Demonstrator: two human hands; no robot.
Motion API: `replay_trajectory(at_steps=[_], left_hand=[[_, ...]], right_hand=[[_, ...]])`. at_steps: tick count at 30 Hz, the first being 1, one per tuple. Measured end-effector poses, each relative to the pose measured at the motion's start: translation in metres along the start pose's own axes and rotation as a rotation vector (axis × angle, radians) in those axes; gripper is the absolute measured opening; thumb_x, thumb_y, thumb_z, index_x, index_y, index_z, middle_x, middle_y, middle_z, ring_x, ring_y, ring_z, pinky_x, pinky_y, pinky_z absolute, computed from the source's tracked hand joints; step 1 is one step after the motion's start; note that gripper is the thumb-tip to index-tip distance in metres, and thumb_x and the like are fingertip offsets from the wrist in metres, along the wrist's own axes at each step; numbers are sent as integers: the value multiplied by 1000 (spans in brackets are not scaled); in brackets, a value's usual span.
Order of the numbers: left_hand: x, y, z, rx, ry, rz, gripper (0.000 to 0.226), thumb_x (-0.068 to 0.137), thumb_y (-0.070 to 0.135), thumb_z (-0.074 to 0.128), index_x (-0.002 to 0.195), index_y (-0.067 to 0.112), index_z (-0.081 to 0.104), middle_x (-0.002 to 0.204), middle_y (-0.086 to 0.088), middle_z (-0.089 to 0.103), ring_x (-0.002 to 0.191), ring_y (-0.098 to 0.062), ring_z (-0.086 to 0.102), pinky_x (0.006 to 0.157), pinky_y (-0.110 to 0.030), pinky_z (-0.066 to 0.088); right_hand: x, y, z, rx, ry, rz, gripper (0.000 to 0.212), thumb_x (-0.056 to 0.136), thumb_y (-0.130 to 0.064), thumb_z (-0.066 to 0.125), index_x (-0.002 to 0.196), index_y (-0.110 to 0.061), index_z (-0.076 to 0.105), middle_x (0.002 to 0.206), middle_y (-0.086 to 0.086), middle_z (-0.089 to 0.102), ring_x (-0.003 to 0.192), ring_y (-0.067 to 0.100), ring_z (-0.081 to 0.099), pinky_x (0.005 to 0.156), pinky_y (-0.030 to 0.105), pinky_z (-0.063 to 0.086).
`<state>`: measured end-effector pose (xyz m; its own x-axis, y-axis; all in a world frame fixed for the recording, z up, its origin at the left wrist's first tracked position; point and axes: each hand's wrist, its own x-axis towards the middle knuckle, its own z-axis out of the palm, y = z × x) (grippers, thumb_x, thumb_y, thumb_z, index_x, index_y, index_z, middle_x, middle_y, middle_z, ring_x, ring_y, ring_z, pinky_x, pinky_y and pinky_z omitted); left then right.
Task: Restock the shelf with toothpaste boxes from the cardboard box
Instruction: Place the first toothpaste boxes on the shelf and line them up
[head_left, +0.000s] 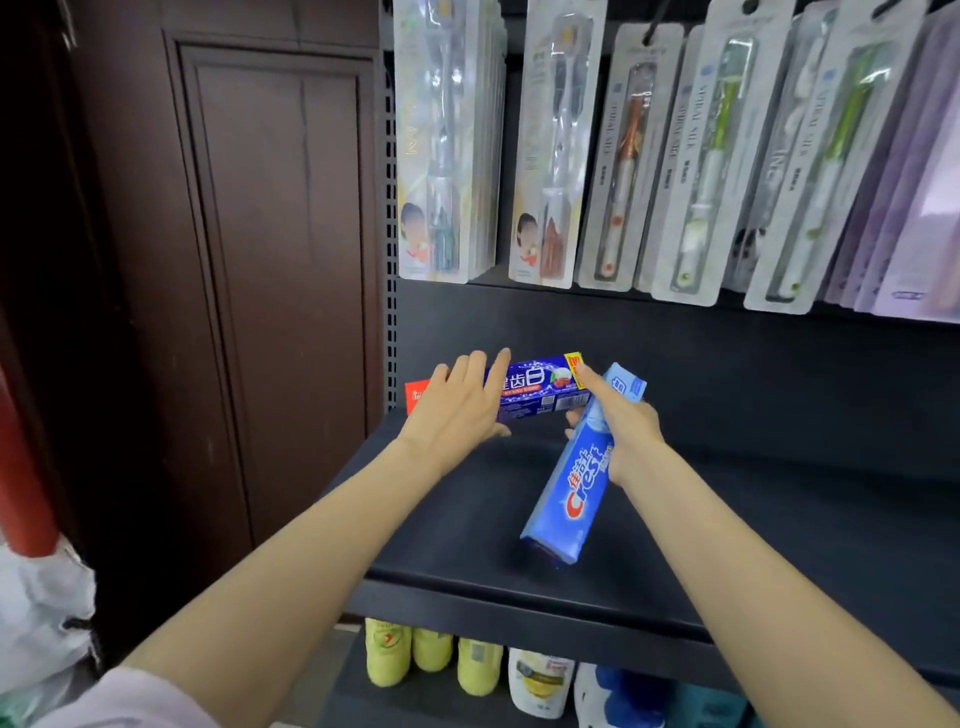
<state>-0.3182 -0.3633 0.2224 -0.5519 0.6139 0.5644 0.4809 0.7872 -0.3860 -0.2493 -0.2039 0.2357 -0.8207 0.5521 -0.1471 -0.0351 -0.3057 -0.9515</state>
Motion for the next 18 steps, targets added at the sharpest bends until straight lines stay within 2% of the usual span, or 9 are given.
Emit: replay_trajectory(at_steps=[1,3,5,7,9,11,14,16,18], left_hand=[[0,-2,1,-41,-5,-14,90,90,56,48,150,4,5,129,-14,39,115,-24,44,93,-34,39],[1,-7,2,-261,-55,-92,87,83,56,59,147,10,21,128,-10,42,117,-22,45,93,-32,40],[3,-16,5,-506,-169,-167,72,77,52,68,134,17,39,123,-7,50,112,-22,52,85,-32,42],[7,-25,9,-593,-315,-191,60,75,47,70,122,19,45,118,-4,59,103,-22,58,75,-29,41],[12,-35,15,-585,-374,-184,57,75,46,70,118,19,44,115,-2,63,95,-21,59,71,-29,40],[17,-42,22,-576,-349,-189,56,77,48,66,117,19,39,113,-4,62,93,-23,59,71,-31,41],[26,-59,39,-494,-351,-193,58,84,49,57,125,16,33,118,-12,54,107,-29,55,85,-38,41],[33,-67,50,-402,-380,-113,59,89,45,54,131,13,30,123,-15,49,116,-31,50,94,-43,38],[42,-72,61,-316,-384,-13,58,92,44,52,136,15,28,127,-15,46,121,-32,45,97,-44,35]], right_hand=[[3,1,0,5,-1,14,44,73,-34,78,102,-8,56,73,6,64,58,15,61,54,28,52],[7,3,2,31,-14,26,37,75,-28,77,98,-9,56,71,6,62,56,14,59,53,27,51],[8,6,5,79,-37,0,33,74,-23,77,96,-10,55,67,6,60,48,13,57,50,24,51],[11,10,10,75,-56,-64,35,75,-19,77,99,-11,52,68,6,62,44,11,58,50,25,52],[15,12,18,-21,-33,-136,41,77,-23,77,105,-11,49,78,8,65,51,14,63,55,28,55],[21,9,28,-155,22,-204,48,76,-32,76,106,-12,45,86,8,64,58,17,63,66,35,55],[28,-4,44,-244,48,-249,42,82,-36,67,105,-15,38,91,10,60,66,22,63,76,39,53],[35,-8,50,-235,24,-227,35,87,-33,57,105,-15,34,93,12,58,77,26,62,82,40,52],[41,-6,57,-258,8,-244,30,90,-30,53,105,-13,34,89,10,55,74,22,60,74,36,52]])
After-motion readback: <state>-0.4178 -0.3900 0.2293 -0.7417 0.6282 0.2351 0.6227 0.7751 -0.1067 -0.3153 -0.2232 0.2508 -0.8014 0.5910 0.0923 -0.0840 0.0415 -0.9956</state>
